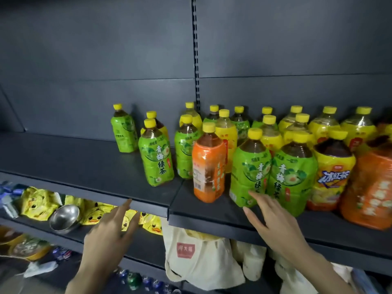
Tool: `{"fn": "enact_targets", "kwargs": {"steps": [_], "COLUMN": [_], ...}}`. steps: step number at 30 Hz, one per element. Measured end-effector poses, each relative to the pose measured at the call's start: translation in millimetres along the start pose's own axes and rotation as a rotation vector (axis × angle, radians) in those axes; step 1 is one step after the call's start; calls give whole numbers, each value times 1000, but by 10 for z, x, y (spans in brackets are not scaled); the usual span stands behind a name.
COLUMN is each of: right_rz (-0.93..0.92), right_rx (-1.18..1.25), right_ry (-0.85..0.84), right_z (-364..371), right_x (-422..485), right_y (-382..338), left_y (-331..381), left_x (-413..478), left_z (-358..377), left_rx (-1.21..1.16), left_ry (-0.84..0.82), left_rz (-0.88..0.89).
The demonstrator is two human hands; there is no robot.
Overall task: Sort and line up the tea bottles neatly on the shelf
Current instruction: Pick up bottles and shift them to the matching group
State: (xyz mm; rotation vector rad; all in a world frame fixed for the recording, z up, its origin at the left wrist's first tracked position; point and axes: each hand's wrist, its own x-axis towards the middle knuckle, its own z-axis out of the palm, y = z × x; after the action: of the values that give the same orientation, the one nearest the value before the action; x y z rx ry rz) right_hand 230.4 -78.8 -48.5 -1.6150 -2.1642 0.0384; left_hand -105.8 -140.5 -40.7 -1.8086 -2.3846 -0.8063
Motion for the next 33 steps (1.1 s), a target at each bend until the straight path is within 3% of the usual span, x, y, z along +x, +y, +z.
{"fn": "enact_targets", "kwargs": {"steps": [11,20,25,33], "right_rz": [76,-97,-130,47], "right_rx": [158,425,477,472], "right_ry": [100,197,312,425], "right_z": [538,846,1089,1405], "right_x": [383,1133,1744,2615], "right_y": [-1635,-2911,-3203,-3289], "left_y": [-1399,-1909,-1892,-1906], "left_x": [751,1500,2054,2961], "left_z": [-327,-405,-270,42], "left_rx": [-40,-181,-239,-297], "left_ry": [-73,-13,30,-3], "left_rz": [103,208,241,257]}}
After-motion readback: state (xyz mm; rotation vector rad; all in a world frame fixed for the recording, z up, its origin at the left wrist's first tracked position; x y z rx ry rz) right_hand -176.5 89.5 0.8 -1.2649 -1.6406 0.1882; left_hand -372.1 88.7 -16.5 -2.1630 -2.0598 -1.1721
